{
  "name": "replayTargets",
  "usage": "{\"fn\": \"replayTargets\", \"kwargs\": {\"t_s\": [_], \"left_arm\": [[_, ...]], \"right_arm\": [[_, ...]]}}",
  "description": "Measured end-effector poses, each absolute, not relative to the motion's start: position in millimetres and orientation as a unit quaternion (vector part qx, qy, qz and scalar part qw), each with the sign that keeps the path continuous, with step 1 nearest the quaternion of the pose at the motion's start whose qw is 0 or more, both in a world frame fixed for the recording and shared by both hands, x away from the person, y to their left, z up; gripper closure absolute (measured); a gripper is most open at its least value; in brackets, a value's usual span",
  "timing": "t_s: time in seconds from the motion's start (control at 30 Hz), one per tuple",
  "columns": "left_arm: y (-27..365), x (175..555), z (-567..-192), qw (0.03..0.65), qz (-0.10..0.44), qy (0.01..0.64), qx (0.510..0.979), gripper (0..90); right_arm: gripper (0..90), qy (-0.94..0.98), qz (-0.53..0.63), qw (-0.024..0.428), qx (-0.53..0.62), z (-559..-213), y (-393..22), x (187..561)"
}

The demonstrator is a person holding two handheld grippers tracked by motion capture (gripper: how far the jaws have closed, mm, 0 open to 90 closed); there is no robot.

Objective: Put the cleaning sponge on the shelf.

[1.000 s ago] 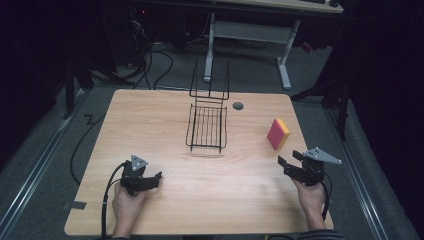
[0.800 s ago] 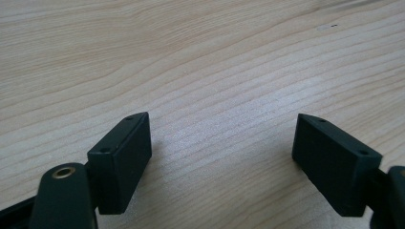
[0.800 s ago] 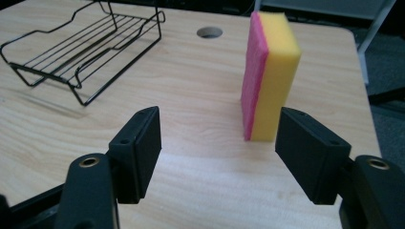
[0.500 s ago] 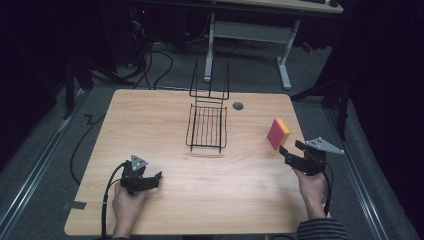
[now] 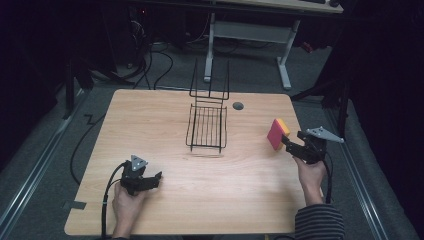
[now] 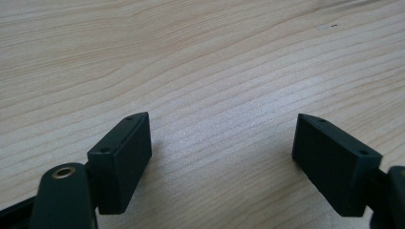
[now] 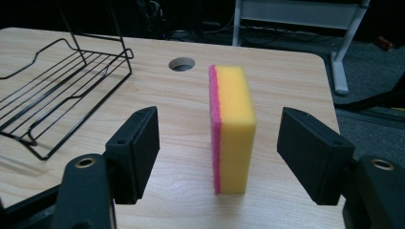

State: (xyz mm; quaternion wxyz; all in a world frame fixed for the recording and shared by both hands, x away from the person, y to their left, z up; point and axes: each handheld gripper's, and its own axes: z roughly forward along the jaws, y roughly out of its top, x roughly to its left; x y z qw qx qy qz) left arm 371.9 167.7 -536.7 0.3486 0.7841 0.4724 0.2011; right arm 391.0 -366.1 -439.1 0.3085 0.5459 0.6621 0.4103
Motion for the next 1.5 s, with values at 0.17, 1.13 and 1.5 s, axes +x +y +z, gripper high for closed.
{"fn": "replayTargets", "kwargs": {"t_s": [0.17,1.13,1.5], "left_arm": [[167.7,371.9,-536.7,0.349,0.201,0.472,0.784,21.6],[167.7,371.9,-536.7,0.349,0.201,0.473,0.784,21.6],[167.7,371.9,-536.7,0.349,0.201,0.473,0.784,21.6]], "right_arm": [[31.4,0.660,0.412,0.310,0.545,-442.4,-365.0,401.2],[42.1,0.659,0.390,0.270,0.584,-480.5,-367.1,435.1],[50.8,0.664,0.373,0.268,0.590,-488.3,-363.8,440.2]]}}
